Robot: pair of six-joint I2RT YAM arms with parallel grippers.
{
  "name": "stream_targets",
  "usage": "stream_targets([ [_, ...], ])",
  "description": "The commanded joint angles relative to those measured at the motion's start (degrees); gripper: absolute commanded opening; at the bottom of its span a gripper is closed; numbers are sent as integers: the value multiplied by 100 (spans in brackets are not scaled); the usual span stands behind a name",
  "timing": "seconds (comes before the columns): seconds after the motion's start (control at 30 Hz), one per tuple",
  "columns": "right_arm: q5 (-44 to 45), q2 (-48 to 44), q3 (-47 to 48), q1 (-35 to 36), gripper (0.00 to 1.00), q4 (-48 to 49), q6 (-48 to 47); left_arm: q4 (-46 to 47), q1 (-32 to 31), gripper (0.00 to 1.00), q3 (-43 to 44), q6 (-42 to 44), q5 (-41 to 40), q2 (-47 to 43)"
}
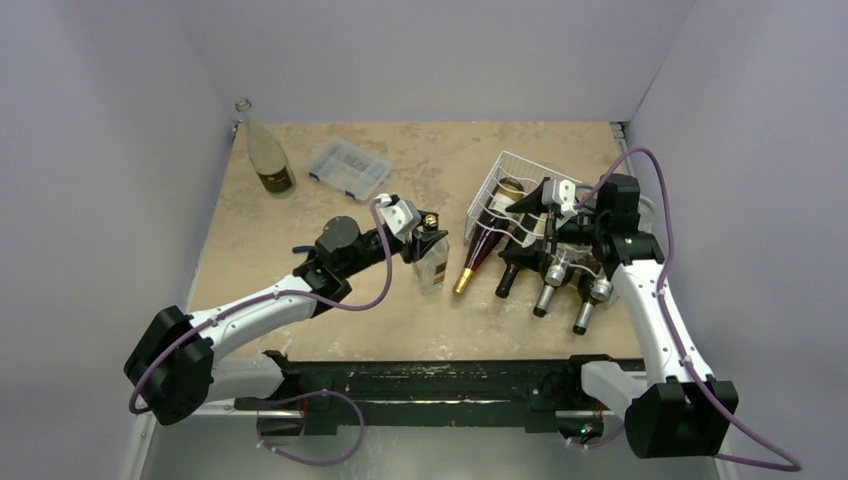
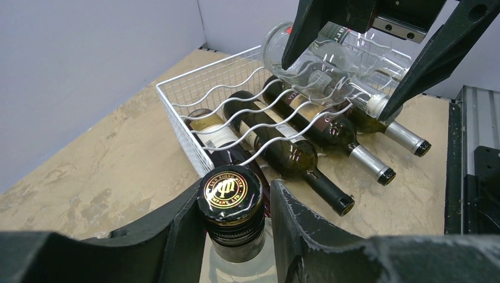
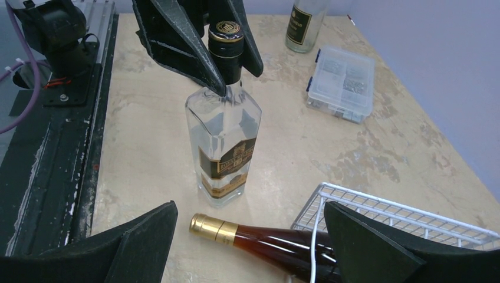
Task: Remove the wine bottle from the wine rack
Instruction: Pick up the wine bottle from the center of the board.
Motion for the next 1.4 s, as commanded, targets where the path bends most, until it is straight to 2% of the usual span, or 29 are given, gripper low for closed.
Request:
stream_targets([
  [0.0,-207,-60,-19,-33,99,8,-69,95,-55,40,215,125,-16,-8],
  [0.1,-216,-64,-19,-36,99,5,-69,97,-55,39,215,120,-15,-17],
  [0.33,-233,-59,-23,-44,99,10,-69,82,-58,26,207,123,-25,-24],
  [0.53,-251,-72,-18,-46,99,3,-69,52,-63,1,215,83,29,-48],
  [0.57,-252,-72,-18,-51,99,3,-69,51,-59,0,207,50,34,-56],
  [1.37,-278,-98,-14,-71,99,-9,-69,312,-46,0,-4,-421,-1360,-1152],
])
